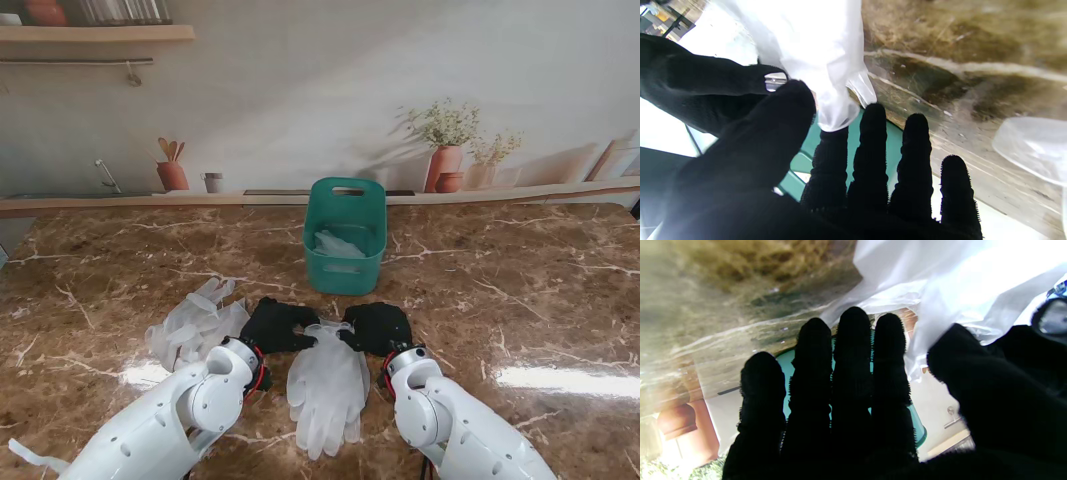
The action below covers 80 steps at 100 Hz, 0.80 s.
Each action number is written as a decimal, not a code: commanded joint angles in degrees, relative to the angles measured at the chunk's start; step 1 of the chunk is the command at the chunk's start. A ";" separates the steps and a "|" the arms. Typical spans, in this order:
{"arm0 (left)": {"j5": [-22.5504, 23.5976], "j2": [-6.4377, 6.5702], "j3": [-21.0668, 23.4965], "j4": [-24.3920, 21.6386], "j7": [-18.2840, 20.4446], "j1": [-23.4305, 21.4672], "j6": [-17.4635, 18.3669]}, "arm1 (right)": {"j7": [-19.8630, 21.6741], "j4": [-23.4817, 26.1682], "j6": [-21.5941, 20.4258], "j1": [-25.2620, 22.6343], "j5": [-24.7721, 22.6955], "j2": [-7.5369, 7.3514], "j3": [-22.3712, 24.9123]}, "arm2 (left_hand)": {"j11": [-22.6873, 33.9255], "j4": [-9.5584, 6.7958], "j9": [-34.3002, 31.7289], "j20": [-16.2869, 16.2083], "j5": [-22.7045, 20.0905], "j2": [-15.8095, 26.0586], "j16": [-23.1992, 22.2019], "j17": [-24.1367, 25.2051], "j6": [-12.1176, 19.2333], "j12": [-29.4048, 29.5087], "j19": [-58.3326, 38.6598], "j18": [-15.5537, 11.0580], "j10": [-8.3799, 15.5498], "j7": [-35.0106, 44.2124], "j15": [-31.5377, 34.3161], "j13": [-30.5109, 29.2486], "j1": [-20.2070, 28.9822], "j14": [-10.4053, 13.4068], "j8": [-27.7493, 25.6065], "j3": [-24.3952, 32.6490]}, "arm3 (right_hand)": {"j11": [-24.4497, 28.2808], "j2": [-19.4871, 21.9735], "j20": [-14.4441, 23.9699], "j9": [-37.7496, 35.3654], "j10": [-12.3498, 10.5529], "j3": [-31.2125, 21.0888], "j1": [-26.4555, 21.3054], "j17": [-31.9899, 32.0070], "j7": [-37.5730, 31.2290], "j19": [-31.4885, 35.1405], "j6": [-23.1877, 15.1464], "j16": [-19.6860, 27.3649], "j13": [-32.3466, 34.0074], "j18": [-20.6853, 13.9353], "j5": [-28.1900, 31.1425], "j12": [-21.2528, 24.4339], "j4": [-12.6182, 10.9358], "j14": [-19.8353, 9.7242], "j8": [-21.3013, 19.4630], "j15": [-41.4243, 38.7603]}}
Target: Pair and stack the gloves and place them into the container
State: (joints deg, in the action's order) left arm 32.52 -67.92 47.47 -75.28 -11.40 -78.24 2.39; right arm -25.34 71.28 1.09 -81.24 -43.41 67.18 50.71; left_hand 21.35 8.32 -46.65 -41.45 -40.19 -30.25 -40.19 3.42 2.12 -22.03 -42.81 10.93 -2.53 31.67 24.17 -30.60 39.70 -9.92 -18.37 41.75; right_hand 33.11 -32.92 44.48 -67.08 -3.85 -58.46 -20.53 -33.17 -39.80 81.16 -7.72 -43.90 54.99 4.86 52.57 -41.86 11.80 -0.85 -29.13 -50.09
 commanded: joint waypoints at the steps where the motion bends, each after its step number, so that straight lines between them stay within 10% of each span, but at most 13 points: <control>1: 1.02 1.54 1.25 -2.09 0.48 -2.30 -0.11 | 0.71 0.66 0.42 -0.89 -1.70 -0.87 0.61 | -2.28 -1.19 6.51 2.50 3.09 1.16 3.59 0.59 -2.54 2.24 4.17 -2.61 -0.30 -6.92 -4.89 4.31 -2.69 1.26 2.34 1.45 | -1.79 0.20 -0.66 4.18 -0.67 1.05 3.22 1.66 8.10 -1.84 1.94 1.77 -2.85 -1.33 -2.55 1.70 -4.89 -1.43 -2.66 2.58; 20: 3.26 2.61 6.19 -7.06 1.22 -7.02 0.28 | 2.29 3.95 1.86 -2.63 -4.99 -1.97 2.63 | -4.27 -1.65 18.00 7.81 6.69 3.23 10.75 -0.13 -4.37 6.62 11.55 -6.22 -0.51 -17.12 -10.97 10.62 -4.19 2.50 7.02 -2.96 | -8.84 0.80 -3.42 19.99 -0.14 8.61 5.35 6.43 19.34 -11.68 4.04 6.49 -9.17 -0.29 -14.38 8.36 -6.31 -1.39 -4.08 12.41; 48: 4.01 3.32 12.89 -14.22 2.07 -13.50 1.88 | 8.71 7.73 8.02 -1.91 -6.20 -2.68 1.19 | -4.74 -1.99 18.62 10.17 6.08 5.81 12.63 -0.27 -4.36 7.42 13.56 -5.70 -0.52 -17.53 -11.84 11.78 -4.79 3.59 7.29 -7.19 | -14.05 -1.64 -9.29 26.18 1.14 13.59 2.41 5.88 20.27 -20.37 5.56 17.19 -10.69 2.90 -16.71 16.83 -6.03 2.38 -2.71 28.73; 66: 4.73 3.41 15.56 -17.04 1.59 -16.31 2.23 | 11.03 6.98 14.95 1.40 -5.85 -2.24 -3.87 | -5.08 -2.62 17.84 8.31 4.63 7.10 13.22 0.00 -3.81 7.72 11.85 -5.18 -0.38 -16.41 -12.30 11.28 -3.37 3.91 6.73 -10.42 | -17.96 -0.15 -10.96 28.03 2.61 22.04 2.44 3.44 20.95 -19.28 5.91 21.89 -9.54 3.47 -17.24 21.69 -7.97 4.41 -1.81 33.19; 80: 5.09 3.38 16.85 -18.11 1.12 -17.29 2.26 | 13.44 5.91 19.50 4.47 -5.96 -2.02 -7.88 | -5.28 -2.62 17.58 7.41 4.01 7.17 13.35 0.43 -3.46 7.84 11.24 -5.46 0.03 -16.08 -12.55 11.36 -3.21 4.53 6.58 -10.55 | -18.24 -4.02 -7.66 26.43 3.87 18.03 5.50 -2.17 24.56 -10.29 7.70 16.89 -1.73 1.22 -20.19 25.19 -8.29 3.33 1.63 25.17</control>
State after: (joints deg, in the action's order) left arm 37.36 -64.73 63.96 -92.83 -9.93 -94.95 4.59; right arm -13.92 77.67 20.12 -77.45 -49.74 64.29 43.17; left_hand 17.14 7.01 -30.11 -33.31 -35.38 -24.92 -27.54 3.13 -2.10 -14.94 -30.97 6.34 -3.21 14.92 13.41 -21.48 37.24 -8.56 -11.47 32.67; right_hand 14.93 -35.16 34.46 -40.40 -0.93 -38.53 -17.85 -33.18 -17.17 66.18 -1.74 -23.61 48.05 7.41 35.30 -17.78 5.19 2.95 -29.14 -19.98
